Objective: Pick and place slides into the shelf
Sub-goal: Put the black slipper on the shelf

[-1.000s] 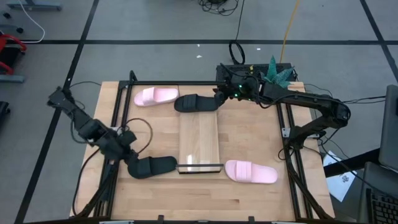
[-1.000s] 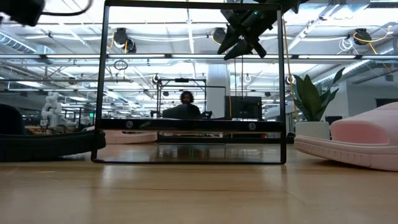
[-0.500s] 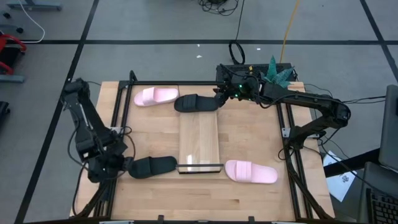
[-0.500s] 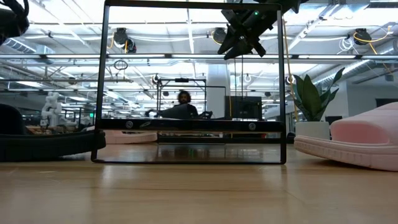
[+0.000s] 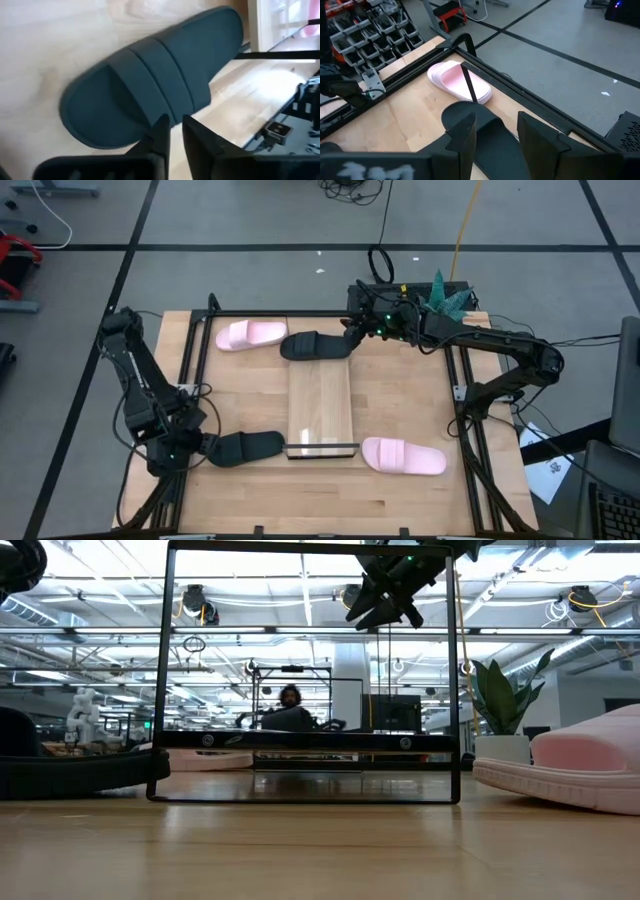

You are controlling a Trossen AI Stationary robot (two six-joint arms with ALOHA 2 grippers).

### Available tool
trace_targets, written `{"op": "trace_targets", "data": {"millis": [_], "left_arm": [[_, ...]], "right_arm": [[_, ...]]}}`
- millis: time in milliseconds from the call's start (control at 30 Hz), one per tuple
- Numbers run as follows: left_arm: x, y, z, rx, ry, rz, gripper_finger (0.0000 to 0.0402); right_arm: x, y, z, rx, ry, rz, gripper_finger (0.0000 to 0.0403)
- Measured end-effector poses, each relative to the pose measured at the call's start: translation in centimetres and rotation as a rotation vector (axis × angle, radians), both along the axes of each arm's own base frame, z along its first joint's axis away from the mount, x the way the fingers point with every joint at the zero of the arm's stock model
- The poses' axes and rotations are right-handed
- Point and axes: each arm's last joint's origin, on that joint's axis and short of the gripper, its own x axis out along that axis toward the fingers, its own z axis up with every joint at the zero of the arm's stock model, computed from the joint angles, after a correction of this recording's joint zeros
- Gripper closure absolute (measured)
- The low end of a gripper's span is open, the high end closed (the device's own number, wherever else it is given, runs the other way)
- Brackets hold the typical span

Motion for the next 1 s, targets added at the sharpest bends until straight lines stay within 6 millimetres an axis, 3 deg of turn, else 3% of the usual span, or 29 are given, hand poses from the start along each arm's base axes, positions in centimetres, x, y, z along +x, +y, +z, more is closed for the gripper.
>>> {"op": "trace_targets", "data": {"millis": [400,667,1000], "left_arm": [[0.0,0.1,-0.6,-0.001,0.005,0.012,0.0246],[0.0,0.0,-3.4,-0.093,-0.023,0.025,0.0236],[0.5,0.5,-3.6,-0.069,-0.053,0.074,0.0236]], "right_arm": [[0.2,0.4,0.0,0.019,-0.012,0.003,0.0268],[0.3,0.8,0.0,0.02,-0.012,0.018,0.0268],[0.3,0.9,0.0,0.02,-0.012,0.02,0.0268]]}}
